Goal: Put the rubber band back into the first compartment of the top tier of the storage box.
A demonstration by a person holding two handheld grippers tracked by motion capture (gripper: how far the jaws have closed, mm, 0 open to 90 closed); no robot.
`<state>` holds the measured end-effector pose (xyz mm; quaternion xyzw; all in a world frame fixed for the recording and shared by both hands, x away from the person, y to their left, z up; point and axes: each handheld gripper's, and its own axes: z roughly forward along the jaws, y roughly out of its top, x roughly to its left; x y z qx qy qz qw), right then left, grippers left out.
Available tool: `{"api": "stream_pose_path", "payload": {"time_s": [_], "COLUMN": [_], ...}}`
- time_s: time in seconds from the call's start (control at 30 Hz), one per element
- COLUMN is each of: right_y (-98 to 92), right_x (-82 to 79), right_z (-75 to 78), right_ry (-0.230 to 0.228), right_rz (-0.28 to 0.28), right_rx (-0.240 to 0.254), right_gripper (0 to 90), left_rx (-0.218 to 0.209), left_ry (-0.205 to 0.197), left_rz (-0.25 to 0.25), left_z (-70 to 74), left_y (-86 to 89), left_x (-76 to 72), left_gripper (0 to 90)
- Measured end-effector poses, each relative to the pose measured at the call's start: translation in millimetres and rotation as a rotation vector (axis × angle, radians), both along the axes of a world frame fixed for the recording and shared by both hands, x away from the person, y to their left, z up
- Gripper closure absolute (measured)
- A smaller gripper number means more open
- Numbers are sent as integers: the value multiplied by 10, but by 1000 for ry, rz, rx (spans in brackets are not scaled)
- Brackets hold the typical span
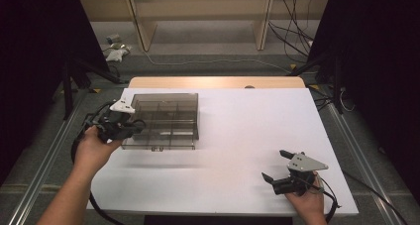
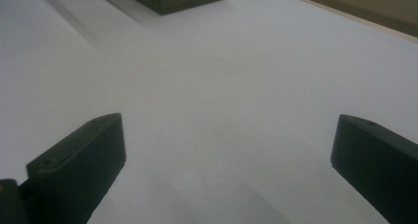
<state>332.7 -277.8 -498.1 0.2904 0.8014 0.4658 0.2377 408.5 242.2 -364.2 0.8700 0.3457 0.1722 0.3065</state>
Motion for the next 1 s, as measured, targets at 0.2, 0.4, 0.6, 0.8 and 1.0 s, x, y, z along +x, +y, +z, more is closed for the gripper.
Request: {"api": "stream_pose_path", "payload": {"time_s": [0.2, 0.4, 0.6, 0.8, 1.0], "right_y": [-1, 0, 1, 1, 0], "right_x": [1, 1, 1, 1, 0], "right_z": [0, 0, -1, -1, 0], "right_ry": [1, 1, 2, 2, 0], "right_rz": [0, 0, 0, -1, 2], "right_rx": [0, 0, -1, -1, 0], "right_gripper": [14, 14, 14, 14, 14], "left_rx": [7, 8, 16, 25, 29], "left_ry": [30, 69, 94, 126, 151], "left_rz": [3, 16, 21, 30, 38], "left_z": [-36, -101, -163, -225, -271], "left_y": [19, 46, 70, 95, 93], "left_x": [30, 68, 115, 152, 160], "left_gripper": [865, 864, 863, 862, 861]}}
